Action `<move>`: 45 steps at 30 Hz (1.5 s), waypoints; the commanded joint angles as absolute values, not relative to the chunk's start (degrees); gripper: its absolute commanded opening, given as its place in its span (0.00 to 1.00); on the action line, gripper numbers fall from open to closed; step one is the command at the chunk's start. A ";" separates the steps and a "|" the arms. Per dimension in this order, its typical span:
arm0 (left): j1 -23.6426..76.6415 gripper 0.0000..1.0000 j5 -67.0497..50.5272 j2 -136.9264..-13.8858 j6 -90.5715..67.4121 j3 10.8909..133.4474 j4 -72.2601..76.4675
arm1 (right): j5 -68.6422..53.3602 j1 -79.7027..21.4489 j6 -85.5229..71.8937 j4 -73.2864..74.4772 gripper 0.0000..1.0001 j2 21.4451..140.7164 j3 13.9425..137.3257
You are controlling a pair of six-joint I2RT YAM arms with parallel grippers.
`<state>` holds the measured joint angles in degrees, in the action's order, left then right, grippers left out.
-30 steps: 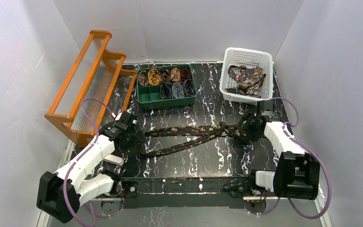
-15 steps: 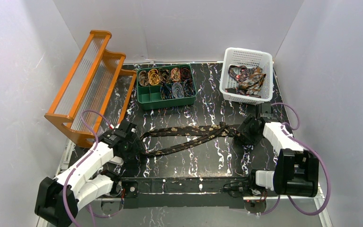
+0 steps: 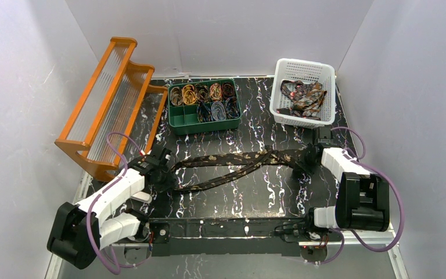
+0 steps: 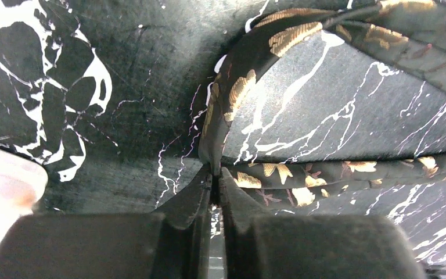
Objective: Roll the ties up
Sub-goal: Flatten out the tie at the center of the board.
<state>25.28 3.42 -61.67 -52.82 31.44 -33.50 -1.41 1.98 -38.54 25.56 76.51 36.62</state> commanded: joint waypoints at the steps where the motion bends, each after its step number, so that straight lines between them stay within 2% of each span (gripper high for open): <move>1: 25.05 0.00 4.63 -60.73 -52.25 31.53 -33.77 | 3.74 2.02 -36.31 25.21 0.01 77.72 39.30; 11: 24.30 0.00 12.23 -58.41 -50.47 41.74 -44.17 | 13.84 2.61 -31.80 27.46 0.01 77.57 46.42; 14: 23.20 0.00 12.42 -58.16 -49.81 42.04 -44.19 | 11.94 3.37 -29.91 28.26 0.01 79.02 48.06; 15: 22.75 0.00 12.24 -58.41 -49.69 42.02 -44.27 | 8.59 3.42 -29.08 28.36 0.06 79.37 48.52; 18: 22.05 0.00 11.82 -59.15 -49.67 41.63 -43.43 | -5.19 3.43 -26.11 27.08 0.43 79.85 48.04; 20: 21.37 0.00 10.25 -59.68 -49.66 41.56 -42.22 | -9.94 3.35 -24.45 25.98 0.53 79.77 46.60; 26: 19.19 0.00 9.48 -60.56 -48.58 43.33 -41.61 | -10.13 3.43 -22.45 21.35 0.58 80.83 42.83; 31: 18.22 0.00 8.53 -63.84 -45.91 45.46 -42.00 | -4.44 3.32 -23.97 26.89 0.59 83.12 45.38; 39: 18.05 0.00 8.26 -64.70 -45.03 45.17 -41.22 | 3.30 3.42 -25.62 30.52 0.70 81.58 45.12; 45: 17.98 0.00 8.77 -65.01 -43.90 45.15 -41.53 | 2.17 3.34 -25.87 31.44 0.76 84.23 44.98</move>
<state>18.48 8.12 -64.84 -45.34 44.01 -40.36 0.32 3.27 -25.45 28.75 82.37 44.16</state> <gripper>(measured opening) 0.012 0.754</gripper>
